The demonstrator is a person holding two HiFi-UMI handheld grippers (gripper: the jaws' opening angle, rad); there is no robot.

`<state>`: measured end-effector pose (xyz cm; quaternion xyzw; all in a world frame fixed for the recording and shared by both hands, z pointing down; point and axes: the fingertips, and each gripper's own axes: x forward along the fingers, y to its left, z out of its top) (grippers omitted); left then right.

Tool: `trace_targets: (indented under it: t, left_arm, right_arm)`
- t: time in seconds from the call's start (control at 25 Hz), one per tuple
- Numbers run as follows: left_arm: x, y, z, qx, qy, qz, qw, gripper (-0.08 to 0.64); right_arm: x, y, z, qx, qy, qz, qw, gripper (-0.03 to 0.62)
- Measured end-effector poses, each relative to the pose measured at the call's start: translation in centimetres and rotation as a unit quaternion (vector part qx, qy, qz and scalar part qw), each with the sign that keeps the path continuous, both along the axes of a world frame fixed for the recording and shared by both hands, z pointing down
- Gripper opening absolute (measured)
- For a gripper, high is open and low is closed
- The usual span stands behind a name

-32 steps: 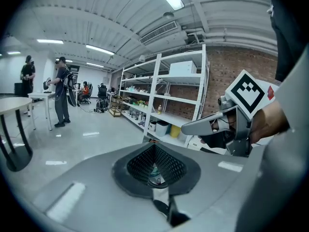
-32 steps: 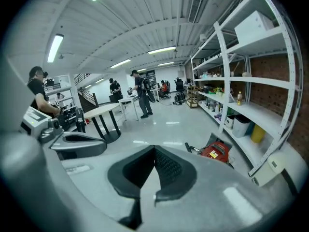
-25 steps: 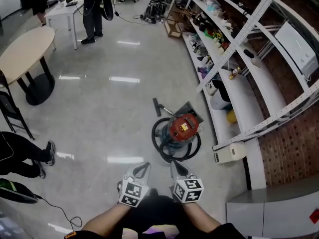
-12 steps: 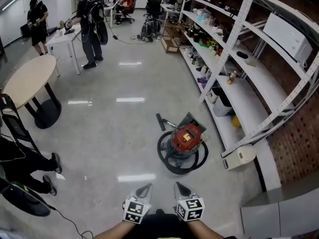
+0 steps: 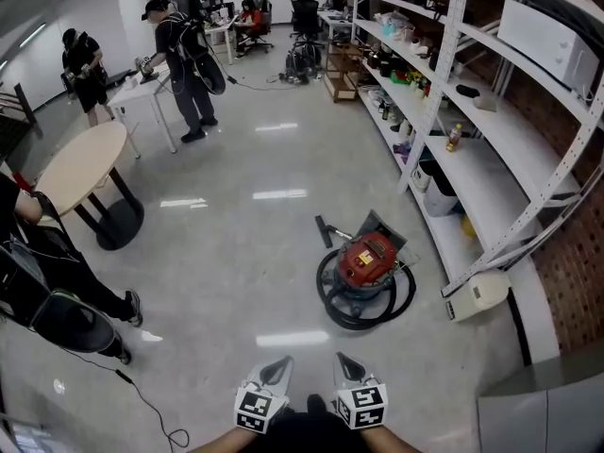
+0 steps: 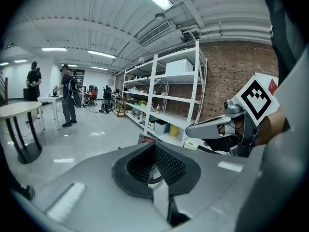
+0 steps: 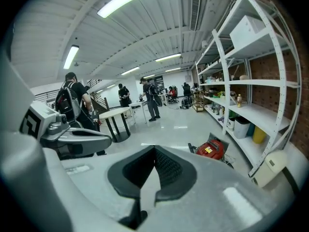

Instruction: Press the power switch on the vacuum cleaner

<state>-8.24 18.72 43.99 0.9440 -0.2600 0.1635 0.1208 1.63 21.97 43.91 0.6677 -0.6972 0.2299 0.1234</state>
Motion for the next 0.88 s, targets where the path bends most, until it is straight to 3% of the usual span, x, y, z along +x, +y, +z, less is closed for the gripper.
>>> trace_targets:
  t: [0.2, 0.36, 0.64, 0.88]
  left_arm:
    - [-1.9, 2.7, 0.5, -0.009, -0.024, -0.044, 0.9987, 0.014]
    - [-2.6, 3.4, 1.1, -0.02, -0.034, -0.083, 0.9958, 0.014]
    - [-0.2, 2.4, 0.7, 0.005, -0.009, -0.056, 0.9984, 0.014]
    - [-0.8, 1.3, 0.7, 0.003, 0.014, -0.049, 0.9987, 0.014]
  right_arm:
    - [-1.3, 1.9, 0.2, 0.001, 0.002, -0.059, 0.998, -0.009]
    - [-1.0, 2.8, 0.4, 0.0, -0.001, -0.077, 0.997, -0.009]
    - [-0.2, 2.2, 0.2, 0.005, 0.018, -0.073, 0.997, -0.009]
    - [-1.3, 1.2, -0.7, 0.014, 0.031, -0.057, 0.998, -0.009]
